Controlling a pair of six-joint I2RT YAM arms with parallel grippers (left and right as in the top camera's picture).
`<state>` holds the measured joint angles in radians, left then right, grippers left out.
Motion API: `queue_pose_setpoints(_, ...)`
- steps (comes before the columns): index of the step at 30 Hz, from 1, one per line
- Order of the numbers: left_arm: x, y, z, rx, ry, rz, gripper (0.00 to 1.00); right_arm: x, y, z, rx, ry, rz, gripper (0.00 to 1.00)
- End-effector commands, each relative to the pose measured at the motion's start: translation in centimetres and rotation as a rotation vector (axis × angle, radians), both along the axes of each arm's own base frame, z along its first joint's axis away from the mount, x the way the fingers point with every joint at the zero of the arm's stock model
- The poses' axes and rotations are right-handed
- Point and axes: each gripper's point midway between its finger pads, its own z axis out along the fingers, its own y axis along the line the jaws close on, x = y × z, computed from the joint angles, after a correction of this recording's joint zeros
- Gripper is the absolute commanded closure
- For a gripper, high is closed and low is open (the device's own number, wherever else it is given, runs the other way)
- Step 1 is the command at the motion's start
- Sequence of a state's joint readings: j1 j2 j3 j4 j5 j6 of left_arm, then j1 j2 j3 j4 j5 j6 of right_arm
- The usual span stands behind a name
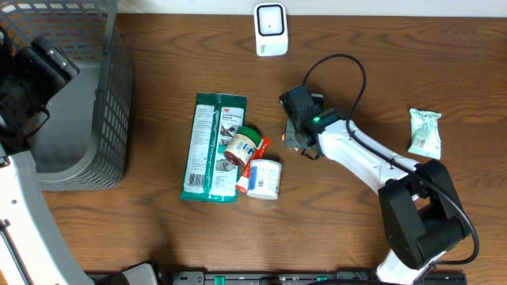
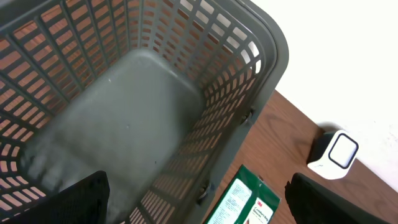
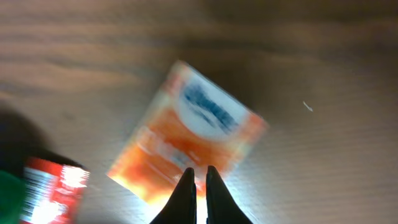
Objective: Scan the item barcode
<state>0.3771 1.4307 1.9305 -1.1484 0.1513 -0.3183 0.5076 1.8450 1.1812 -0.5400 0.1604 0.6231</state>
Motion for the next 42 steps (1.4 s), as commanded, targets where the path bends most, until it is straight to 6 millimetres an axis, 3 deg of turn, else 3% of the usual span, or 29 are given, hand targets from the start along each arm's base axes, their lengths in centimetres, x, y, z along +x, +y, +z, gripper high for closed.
queue_pose_setpoints(1, -0.1, 0.2, 0.0, -0.006, -0.001, 0.012, 0.12, 0.7, 2.2, 0.2, 0.148, 0.008, 0.064, 0.96)
queue_pose_setpoints(5, -0.1, 0.2, 0.0, -0.006, 0.0, 0.011, 0.12, 2.4, 3.5, 1.3, 0.219, -0.067, 0.085, 0.91)
queue_pose_setpoints(8, -0.1, 0.2, 0.0, -0.005, 0.0, 0.011, 0.12, 2.7, 3.8, 1.5, 0.227, -0.082, 0.086, 0.9)
queue_pose_setpoints(11, -0.1, 0.2, 0.0, -0.005, 0.0, 0.011, 0.12, 2.2, 4.3, 0.7, 0.214, -0.067, 0.1, 0.89)
queue_pose_setpoints(16, -0.1, 0.2, 0.0, -0.005, 0.0, 0.011, 0.12, 1.5, 4.3, -2.2, 0.143, -0.021, 0.103, 0.92)
queue_pose_setpoints(17, -0.1, 0.2, 0.0, -0.005, 0.0, 0.011, 0.12, 1.3, 4.2, -2.7, 0.134, -0.008, 0.104, 0.99)
queue_pose_setpoints(32, -0.1, 0.2, 0.0, -0.005, 0.0, 0.011, 0.12, -2.0, -1.6, -3.4, 0.035, 0.194, 0.126, 0.98)
queue_pose_setpoints(38, -0.1, 0.2, 0.0, -0.005, 0.0, 0.011, 0.12, -2.2, -1.7, -1.4, 0.151, 0.205, 0.191, 0.94)
queue_pose_setpoints(42, -0.1, 0.2, 0.0, -0.005, 0.0, 0.011, 0.12, -1.9, -1.6, 1.3, 0.24, 0.163, 0.226, 0.91)
